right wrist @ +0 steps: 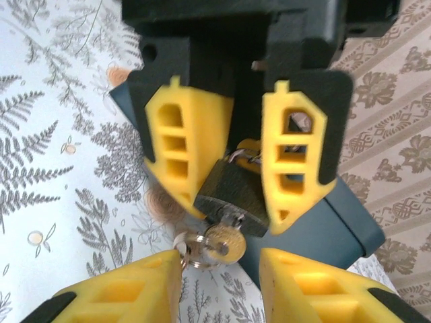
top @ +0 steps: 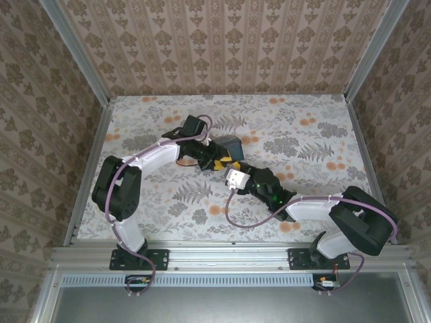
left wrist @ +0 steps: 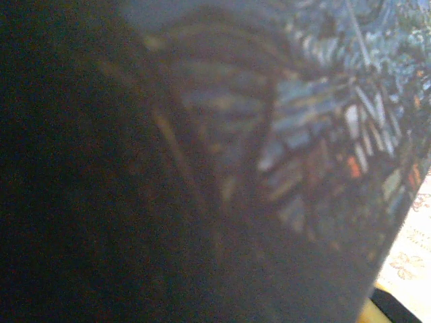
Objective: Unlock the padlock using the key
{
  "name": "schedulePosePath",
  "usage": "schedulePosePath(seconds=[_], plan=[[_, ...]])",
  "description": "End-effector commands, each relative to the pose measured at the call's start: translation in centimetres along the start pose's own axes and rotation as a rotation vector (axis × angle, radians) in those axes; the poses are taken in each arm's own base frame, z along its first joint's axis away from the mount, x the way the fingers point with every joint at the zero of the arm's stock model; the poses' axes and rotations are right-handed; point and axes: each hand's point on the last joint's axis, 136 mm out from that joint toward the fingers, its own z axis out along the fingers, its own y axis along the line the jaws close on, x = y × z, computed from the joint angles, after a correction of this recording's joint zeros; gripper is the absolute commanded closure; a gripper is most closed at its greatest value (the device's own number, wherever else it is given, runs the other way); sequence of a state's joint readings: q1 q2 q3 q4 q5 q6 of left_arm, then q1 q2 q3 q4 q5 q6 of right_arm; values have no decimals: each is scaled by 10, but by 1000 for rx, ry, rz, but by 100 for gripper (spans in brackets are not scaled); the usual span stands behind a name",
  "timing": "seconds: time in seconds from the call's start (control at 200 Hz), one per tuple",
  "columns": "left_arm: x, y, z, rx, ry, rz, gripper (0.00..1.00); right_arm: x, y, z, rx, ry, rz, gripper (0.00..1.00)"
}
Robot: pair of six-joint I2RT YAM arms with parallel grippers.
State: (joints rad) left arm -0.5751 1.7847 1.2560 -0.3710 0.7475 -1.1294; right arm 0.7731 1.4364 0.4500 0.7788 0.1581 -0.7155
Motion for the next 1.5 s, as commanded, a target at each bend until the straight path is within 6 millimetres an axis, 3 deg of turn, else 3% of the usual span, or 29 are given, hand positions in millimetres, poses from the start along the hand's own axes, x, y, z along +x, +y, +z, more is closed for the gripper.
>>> schedulePosePath(seconds=[0.0,0.245,0.965,1.225,1.41,1.495], plan=[[8,-12,-12,38,4,42,100,7,-1,2,13,30,-41,65],[8,-12,-11,37,6,40,100,-6,-22,2,108,-8,-25,69],[10,-12,-8,38,10,41,100,-24,-15,6,66,-46,-29,71],[11,-13,-8,40,13,41,100,-21,-9,10,33,-18,-29,81],[10,-13,-10,40,8,42,100,-10,-5,11,31,22,-47,78],[10,-14,-11,42,6,43,100,-6,-3,11,25,34,-52,82]])
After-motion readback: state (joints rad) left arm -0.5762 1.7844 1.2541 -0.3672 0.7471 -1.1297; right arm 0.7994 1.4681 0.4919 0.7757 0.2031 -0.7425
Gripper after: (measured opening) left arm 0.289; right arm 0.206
